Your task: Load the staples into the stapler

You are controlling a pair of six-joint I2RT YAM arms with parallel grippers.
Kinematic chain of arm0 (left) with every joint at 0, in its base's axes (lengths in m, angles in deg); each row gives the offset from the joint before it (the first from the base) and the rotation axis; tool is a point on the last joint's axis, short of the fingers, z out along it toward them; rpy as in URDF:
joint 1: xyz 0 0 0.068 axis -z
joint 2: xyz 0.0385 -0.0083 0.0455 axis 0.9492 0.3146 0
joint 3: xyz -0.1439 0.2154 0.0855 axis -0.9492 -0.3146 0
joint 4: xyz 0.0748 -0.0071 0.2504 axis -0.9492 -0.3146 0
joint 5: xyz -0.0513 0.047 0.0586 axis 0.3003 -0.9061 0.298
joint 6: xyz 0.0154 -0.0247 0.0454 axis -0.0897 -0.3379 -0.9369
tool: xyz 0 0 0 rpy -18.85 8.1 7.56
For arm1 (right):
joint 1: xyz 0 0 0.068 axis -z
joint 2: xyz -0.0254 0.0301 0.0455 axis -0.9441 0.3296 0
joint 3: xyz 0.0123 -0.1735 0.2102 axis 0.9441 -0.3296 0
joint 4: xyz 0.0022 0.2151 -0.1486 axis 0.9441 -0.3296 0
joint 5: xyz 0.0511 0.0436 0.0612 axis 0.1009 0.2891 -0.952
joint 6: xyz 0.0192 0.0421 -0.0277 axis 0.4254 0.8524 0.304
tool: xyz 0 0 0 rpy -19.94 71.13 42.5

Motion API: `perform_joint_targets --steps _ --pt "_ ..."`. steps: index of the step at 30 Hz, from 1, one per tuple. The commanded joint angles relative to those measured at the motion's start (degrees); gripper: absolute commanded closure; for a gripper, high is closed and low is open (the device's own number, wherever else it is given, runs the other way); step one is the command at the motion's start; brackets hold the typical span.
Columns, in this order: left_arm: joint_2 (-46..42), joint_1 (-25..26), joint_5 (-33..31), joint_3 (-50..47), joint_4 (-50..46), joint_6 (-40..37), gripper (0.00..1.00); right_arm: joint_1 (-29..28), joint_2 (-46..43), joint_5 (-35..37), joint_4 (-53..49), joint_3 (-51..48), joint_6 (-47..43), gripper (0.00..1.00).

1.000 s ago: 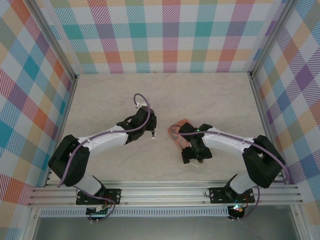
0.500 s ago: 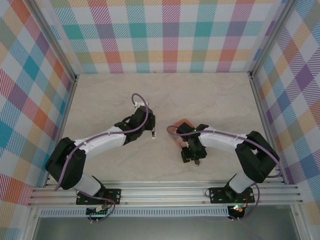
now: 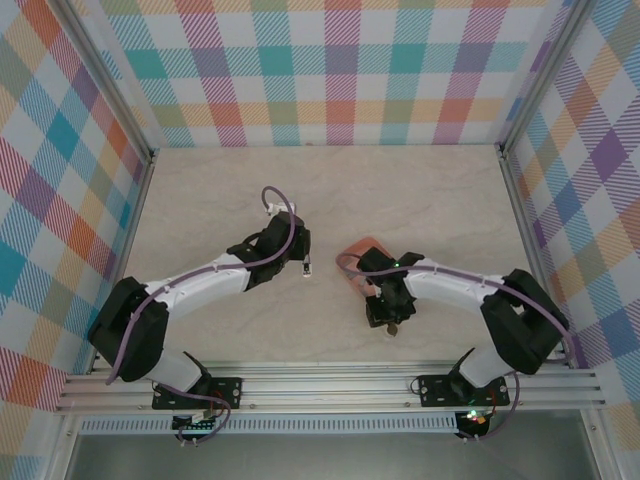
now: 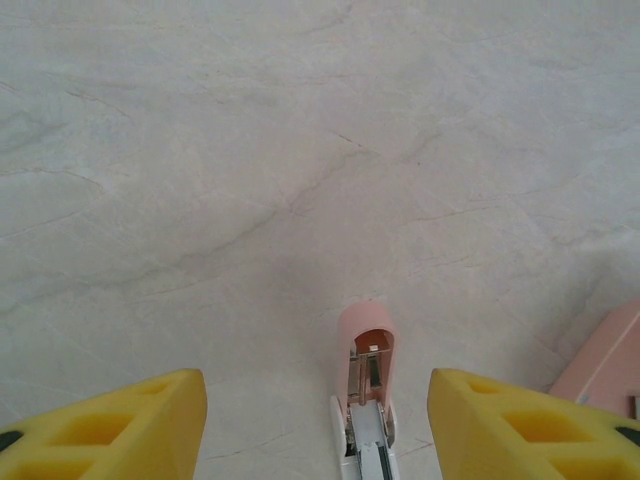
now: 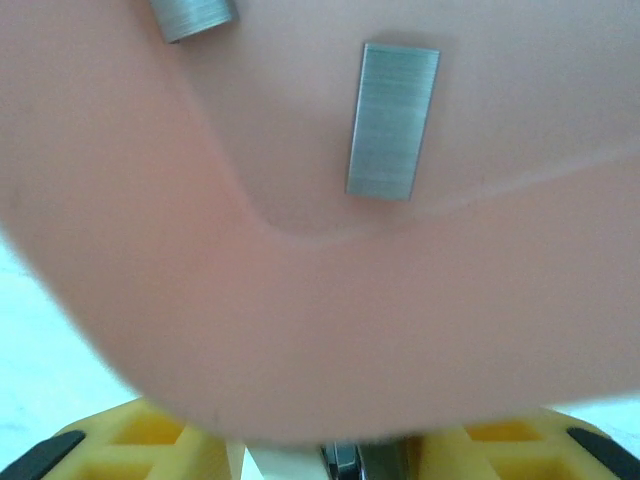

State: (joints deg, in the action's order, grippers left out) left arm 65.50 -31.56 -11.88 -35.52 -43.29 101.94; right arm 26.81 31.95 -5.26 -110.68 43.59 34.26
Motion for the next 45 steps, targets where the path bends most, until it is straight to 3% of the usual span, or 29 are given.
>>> perform_joint_targets --steps 1,6,13,20,28,33,36,40,45 --pt "-2.5 0.6 2.5 -0.2 -1.5 0.0 0.40 -0.4 -6.8 -2.2 1.7 -1.7 -0.7 0.59" --pt "-4.7 0.3 8.8 1.1 -3.5 2.7 0.38 -0.5 -19.1 -4.3 6.4 -4.2 -5.6 0.59" --pt "-7.7 -1.0 22.6 4.3 -4.1 3.1 0.36 -0.4 -30.6 -3.8 17.5 -4.6 -20.2 0.63" --pt "-7.2 -1.7 40.4 10.2 -8.9 0.8 0.37 -0.4 -30.3 -7.7 34.3 -7.7 -37.7 0.66" --pt "-5.2 -1.5 50.2 11.5 -13.2 -3.0 0.39 -0.4 -25.5 -12.6 46.2 -9.1 -45.7 0.66" --pt "-5.1 -1.3 54.1 10.4 -12.5 -5.9 0.39 -0.4 -25.1 -12.7 50.0 -9.9 -45.5 0.67" --pt "-5.6 -1.3 51.7 9.8 -12.4 -7.0 0.39 0.1 -24.7 -12.0 51.0 -9.9 -43.1 0.66" --pt "-7.5 -1.3 49.9 7.4 -11.2 -11.3 0.38 4.2 -23.1 -11.8 50.9 -8.6 -28.7 0.65" --pt "-12.5 -1.3 45.5 0.5 -1.9 -18.1 0.38 6.6 -20.7 -13.0 47.0 -5.7 -15.7 0.66"
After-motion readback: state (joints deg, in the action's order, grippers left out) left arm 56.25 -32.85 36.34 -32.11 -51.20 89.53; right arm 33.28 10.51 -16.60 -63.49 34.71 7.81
